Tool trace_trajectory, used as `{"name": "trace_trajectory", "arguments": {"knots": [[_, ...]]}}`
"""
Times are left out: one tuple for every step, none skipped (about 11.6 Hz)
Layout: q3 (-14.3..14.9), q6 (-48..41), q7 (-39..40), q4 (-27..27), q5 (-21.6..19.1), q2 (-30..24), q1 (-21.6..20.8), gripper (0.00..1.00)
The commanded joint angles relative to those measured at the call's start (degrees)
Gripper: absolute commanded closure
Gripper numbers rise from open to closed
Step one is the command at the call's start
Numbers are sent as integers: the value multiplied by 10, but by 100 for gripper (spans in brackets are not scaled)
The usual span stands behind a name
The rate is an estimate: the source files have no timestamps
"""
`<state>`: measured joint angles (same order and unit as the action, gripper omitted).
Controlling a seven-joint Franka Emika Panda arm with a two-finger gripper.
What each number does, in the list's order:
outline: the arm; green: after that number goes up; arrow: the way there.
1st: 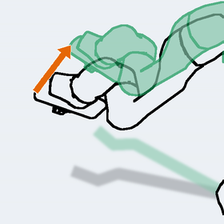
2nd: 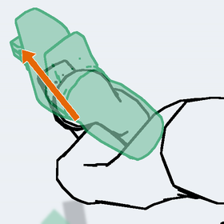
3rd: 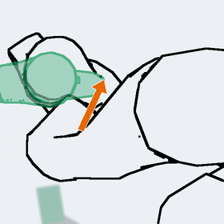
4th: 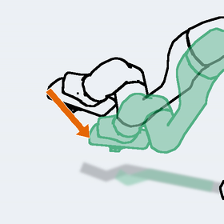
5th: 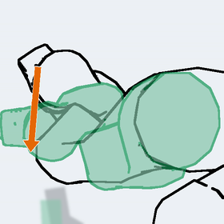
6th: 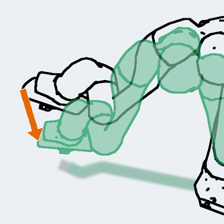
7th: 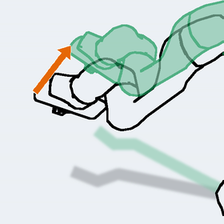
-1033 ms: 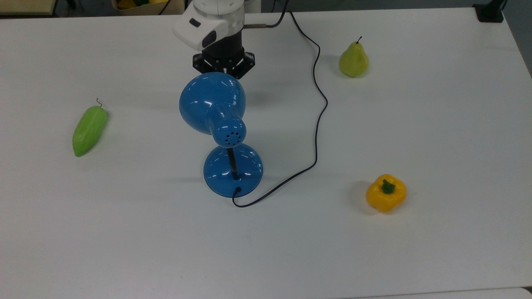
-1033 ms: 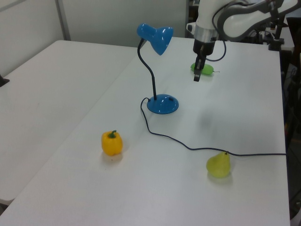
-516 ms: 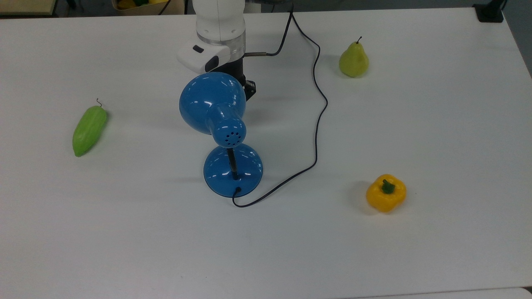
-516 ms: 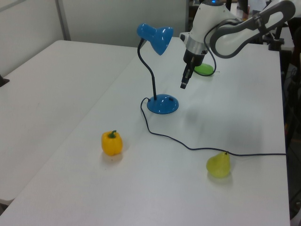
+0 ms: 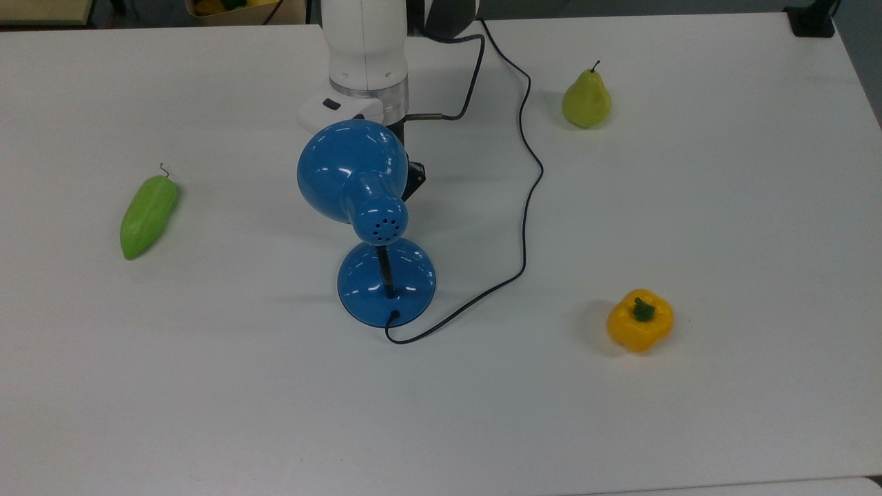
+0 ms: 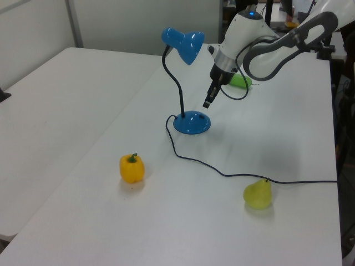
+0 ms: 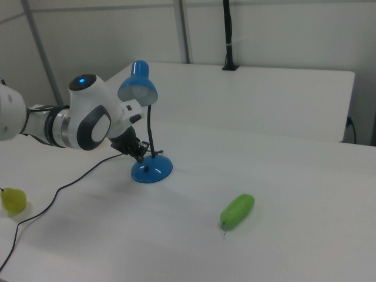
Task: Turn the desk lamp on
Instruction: 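Move the gripper down toward the switch on the blue lamp base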
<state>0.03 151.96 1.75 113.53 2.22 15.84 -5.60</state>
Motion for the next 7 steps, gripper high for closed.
{"name": "trace_trajectory", "arguments": {"knots": [[1,33,9,4,7,15,0,100],[1,52,10,4,7,22,0,100],[1,64,11,3,7,31,1,100],[1,64,11,3,7,34,1,100],[1,65,12,2,8,37,1,100],[1,65,15,1,8,41,1,100],[1,65,25,-1,8,42,1,100]]}}
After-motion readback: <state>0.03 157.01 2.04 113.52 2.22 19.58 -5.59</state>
